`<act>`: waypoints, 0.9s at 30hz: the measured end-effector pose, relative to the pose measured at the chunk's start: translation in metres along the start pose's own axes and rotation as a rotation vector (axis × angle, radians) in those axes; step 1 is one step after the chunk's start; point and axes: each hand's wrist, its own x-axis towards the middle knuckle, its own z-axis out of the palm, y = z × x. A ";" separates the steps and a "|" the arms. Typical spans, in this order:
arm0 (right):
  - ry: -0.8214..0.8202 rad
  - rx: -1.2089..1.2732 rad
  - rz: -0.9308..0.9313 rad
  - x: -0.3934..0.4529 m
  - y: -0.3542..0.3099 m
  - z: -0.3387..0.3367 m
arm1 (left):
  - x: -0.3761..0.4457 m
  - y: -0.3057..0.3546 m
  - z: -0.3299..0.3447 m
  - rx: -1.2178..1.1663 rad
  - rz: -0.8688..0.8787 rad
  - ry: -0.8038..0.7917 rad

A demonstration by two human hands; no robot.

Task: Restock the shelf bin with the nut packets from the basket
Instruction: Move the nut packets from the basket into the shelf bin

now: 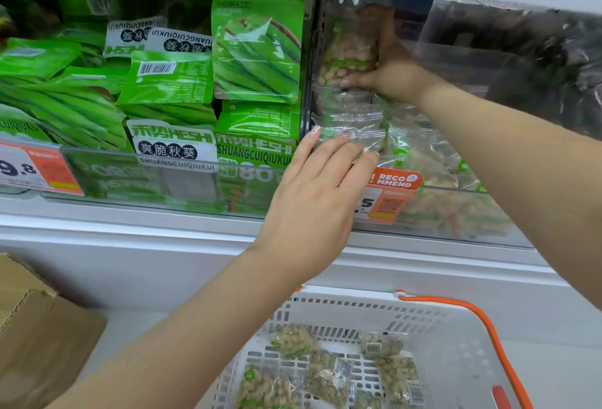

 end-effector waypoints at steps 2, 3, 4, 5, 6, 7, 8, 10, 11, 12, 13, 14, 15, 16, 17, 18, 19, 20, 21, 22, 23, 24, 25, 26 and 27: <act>0.016 -0.029 -0.018 0.002 -0.001 0.002 | 0.001 0.003 0.000 0.002 -0.020 -0.004; 0.012 -0.045 -0.031 0.002 -0.001 0.002 | 0.001 0.004 -0.001 0.007 -0.029 -0.006; 0.006 -0.054 -0.050 0.003 0.000 0.002 | 0.001 0.005 -0.001 0.012 -0.034 -0.008; -0.002 -0.059 -0.066 0.003 0.000 0.002 | 0.001 0.005 -0.001 0.015 -0.036 -0.010; -0.007 -0.057 -0.078 0.003 0.001 0.001 | 0.001 0.005 -0.001 0.015 -0.037 -0.013; -0.011 -0.056 -0.079 0.003 0.001 0.000 | 0.001 0.005 -0.001 0.016 -0.035 -0.015; -0.015 -0.049 -0.080 0.003 0.002 -0.002 | 0.001 0.005 -0.001 0.016 -0.033 -0.017; -0.014 -0.004 -0.074 0.003 0.002 -0.005 | 0.001 0.004 -0.001 0.013 -0.031 -0.017; -0.007 0.018 -0.076 0.002 0.001 -0.006 | 0.002 0.004 -0.001 0.011 -0.033 -0.015; 0.005 0.026 -0.079 0.000 0.001 -0.007 | 0.002 0.004 -0.001 0.008 -0.034 -0.014; 0.020 0.019 -0.079 -0.002 0.001 -0.009 | 0.002 0.005 -0.001 0.004 -0.036 -0.014; 0.034 0.014 -0.075 -0.002 0.002 -0.010 | 0.001 0.005 -0.001 -0.001 -0.037 -0.014; 0.036 0.017 -0.070 -0.003 0.003 -0.012 | 0.001 0.005 -0.001 -0.003 -0.038 -0.015; 0.034 0.028 -0.066 -0.003 0.004 -0.014 | 0.001 0.005 -0.001 -0.003 -0.037 -0.016; 0.034 0.032 -0.064 -0.004 0.005 -0.015 | 0.001 0.005 0.000 -0.001 -0.034 -0.016; 0.037 0.032 -0.066 -0.004 0.007 -0.015 | 0.001 0.005 0.000 0.000 -0.032 -0.017; 0.037 0.026 -0.068 -0.005 0.007 -0.015 | 0.001 0.005 0.000 -0.003 -0.031 -0.018; 0.035 0.025 -0.070 -0.005 0.007 -0.015 | 0.001 0.005 0.000 -0.007 -0.030 -0.018; 0.034 0.023 -0.078 -0.006 0.006 -0.014 | 0.001 0.004 0.000 -0.013 -0.028 -0.016; 0.032 0.027 -0.090 -0.007 0.005 -0.013 | 0.000 0.004 0.000 -0.016 -0.025 -0.014; 0.033 0.026 -0.104 -0.010 0.005 -0.013 | 0.000 0.003 0.000 -0.015 -0.021 -0.012; 0.037 0.018 -0.116 -0.012 0.005 -0.013 | 0.000 0.002 0.001 -0.012 -0.016 -0.013; 0.044 -0.004 -0.122 -0.016 0.005 -0.014 | 0.000 0.002 0.001 -0.017 -0.013 -0.016; 0.056 -0.031 -0.112 -0.022 0.005 -0.015 | 0.001 0.001 0.000 -0.038 -0.015 -0.019; 0.069 -0.060 -0.088 -0.030 0.004 -0.017 | 0.001 0.001 -0.001 -0.075 -0.024 -0.024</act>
